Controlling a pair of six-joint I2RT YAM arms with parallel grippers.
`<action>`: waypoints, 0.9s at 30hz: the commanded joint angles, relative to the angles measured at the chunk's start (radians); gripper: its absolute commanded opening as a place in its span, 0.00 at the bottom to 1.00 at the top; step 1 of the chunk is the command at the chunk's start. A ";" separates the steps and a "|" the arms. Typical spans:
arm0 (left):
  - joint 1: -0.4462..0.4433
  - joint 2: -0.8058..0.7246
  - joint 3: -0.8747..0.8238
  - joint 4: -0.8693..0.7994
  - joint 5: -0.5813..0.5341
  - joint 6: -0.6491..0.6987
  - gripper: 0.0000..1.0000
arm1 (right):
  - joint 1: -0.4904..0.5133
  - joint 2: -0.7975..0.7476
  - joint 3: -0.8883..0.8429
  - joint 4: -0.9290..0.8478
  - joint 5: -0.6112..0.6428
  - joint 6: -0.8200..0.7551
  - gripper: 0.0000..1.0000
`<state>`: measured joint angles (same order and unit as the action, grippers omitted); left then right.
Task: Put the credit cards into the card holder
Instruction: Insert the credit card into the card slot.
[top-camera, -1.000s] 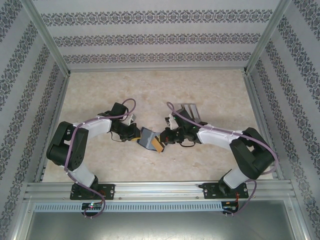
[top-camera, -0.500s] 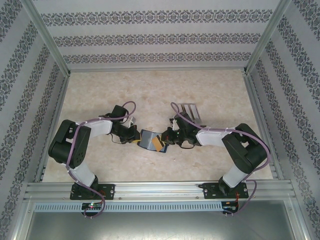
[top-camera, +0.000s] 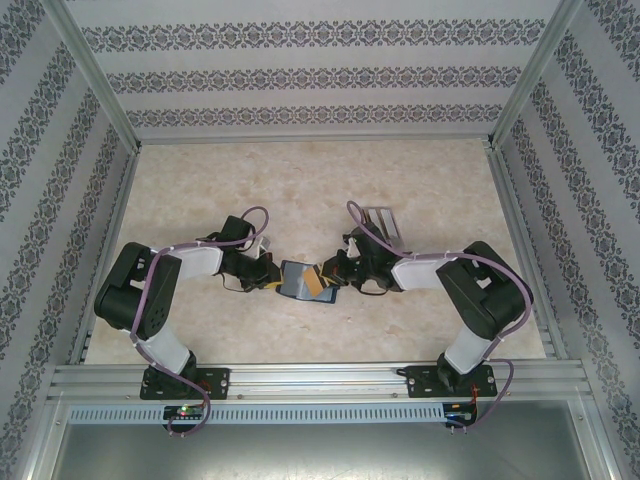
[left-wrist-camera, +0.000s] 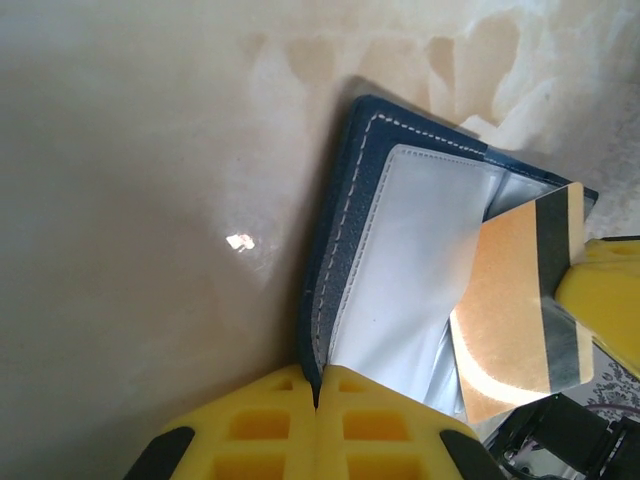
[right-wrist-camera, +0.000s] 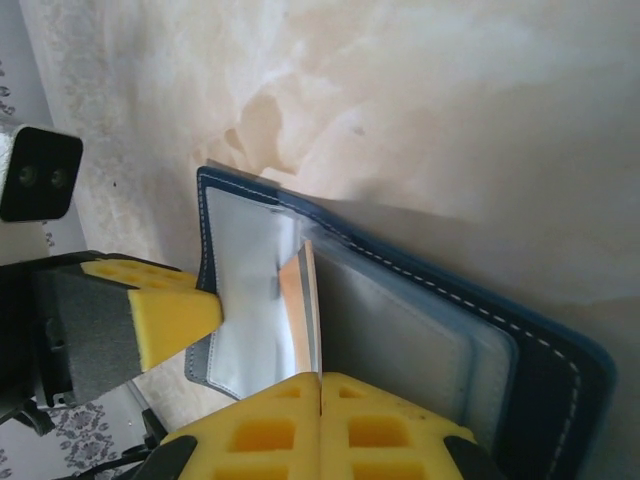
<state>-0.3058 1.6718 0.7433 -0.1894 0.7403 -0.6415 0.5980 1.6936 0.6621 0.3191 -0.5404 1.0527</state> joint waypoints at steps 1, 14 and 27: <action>-0.010 0.013 -0.026 0.016 -0.011 -0.016 0.04 | 0.012 0.020 -0.020 0.074 0.028 0.048 0.07; -0.010 0.022 -0.038 0.015 -0.044 -0.020 0.18 | 0.038 0.062 -0.022 0.166 0.041 0.121 0.05; -0.010 -0.003 -0.021 -0.050 -0.124 0.036 0.16 | 0.038 0.121 -0.045 0.355 -0.015 0.158 0.01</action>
<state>-0.3088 1.6611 0.7330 -0.1791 0.6975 -0.6350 0.6266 1.7935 0.6338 0.6098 -0.5438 1.2060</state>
